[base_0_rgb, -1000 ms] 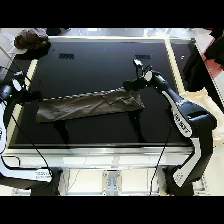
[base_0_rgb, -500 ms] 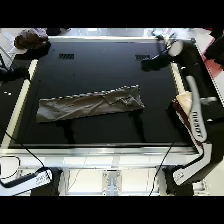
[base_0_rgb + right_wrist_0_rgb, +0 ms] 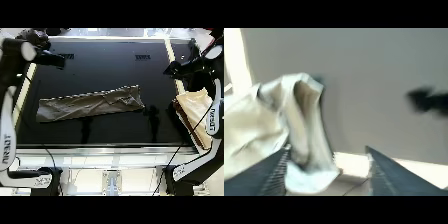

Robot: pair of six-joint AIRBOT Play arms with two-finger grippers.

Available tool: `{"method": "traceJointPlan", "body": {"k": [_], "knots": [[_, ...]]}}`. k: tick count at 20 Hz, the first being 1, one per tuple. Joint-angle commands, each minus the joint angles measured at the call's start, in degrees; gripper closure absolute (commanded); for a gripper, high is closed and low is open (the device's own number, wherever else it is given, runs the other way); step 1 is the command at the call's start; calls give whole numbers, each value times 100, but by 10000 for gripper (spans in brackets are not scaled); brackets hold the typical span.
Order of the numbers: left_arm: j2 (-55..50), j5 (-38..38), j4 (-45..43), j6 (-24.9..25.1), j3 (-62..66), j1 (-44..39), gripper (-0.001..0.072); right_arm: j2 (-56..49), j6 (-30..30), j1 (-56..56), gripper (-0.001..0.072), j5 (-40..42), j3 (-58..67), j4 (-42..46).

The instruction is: Fold the shirts.

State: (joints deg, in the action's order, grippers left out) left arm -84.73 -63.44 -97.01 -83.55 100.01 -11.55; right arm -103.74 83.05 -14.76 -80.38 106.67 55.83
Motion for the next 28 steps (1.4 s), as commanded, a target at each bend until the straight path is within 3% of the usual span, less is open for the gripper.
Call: {"method": "traceJointPlan", "body": {"k": [1,8,19,25,28], "knots": [[-737,-474,-70,-2,363,-566,-3,-850,-382,-247,61,-850,-170,-1429],[-918,-525,-74,-26,363,-533,-3,-1945,-647,74,59,-990,-168,-1886],[-918,-525,-70,-109,363,-498,-3,-2151,-726,1019,63,-358,-168,-1707],[-929,-546,-70,-109,361,-474,-2,-2129,-841,1425,325,-612,33,-2199],[-931,-651,-70,-107,245,-472,-2,-2127,-841,1543,343,-699,586,-2398]]}}
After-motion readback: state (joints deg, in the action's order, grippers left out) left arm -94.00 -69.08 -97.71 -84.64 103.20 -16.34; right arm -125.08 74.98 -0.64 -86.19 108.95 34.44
